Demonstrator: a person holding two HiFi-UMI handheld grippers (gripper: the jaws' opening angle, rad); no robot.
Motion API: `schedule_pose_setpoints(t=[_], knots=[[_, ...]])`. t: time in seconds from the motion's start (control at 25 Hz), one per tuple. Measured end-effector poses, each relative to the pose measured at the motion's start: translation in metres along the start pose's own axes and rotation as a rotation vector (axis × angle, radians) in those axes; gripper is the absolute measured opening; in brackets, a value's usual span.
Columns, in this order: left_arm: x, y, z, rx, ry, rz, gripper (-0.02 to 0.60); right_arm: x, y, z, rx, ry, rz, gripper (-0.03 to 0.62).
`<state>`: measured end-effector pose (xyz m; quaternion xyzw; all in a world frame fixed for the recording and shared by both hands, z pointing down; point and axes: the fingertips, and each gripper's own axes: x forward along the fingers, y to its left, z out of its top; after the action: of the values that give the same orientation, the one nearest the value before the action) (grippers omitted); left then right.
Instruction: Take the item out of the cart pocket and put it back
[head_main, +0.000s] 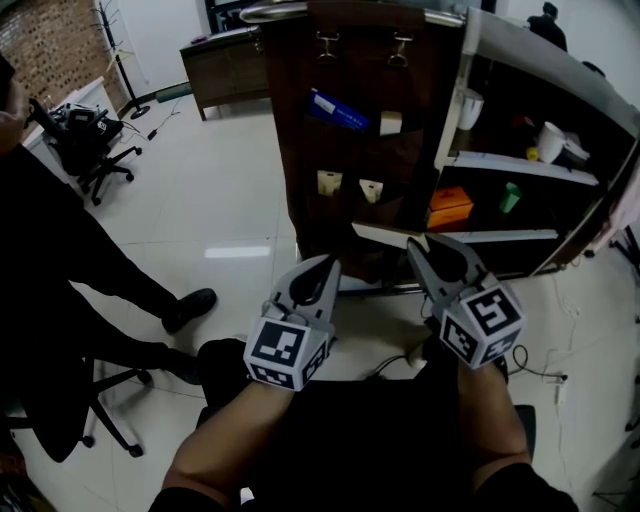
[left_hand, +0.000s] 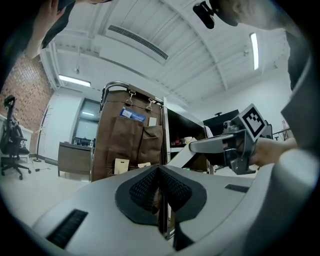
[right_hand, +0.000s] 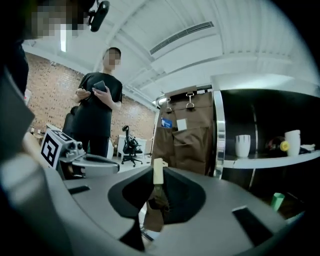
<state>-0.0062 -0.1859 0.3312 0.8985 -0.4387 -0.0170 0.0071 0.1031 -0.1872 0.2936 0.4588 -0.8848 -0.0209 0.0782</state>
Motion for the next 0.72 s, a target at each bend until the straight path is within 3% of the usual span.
schedule_pose_setpoints(t=[0.36,0.72], knots=[[0.000,-0.005,-0.001,-0.019,-0.002,-0.012,0.000,-0.016,0.023,-0.033,0.056,0.036,0.001,0.074],[0.001,-0.002,0.002,-0.005,-0.008,-0.003,0.000,-0.014,0.022,-0.035,0.058,0.036,0.004,0.074]])
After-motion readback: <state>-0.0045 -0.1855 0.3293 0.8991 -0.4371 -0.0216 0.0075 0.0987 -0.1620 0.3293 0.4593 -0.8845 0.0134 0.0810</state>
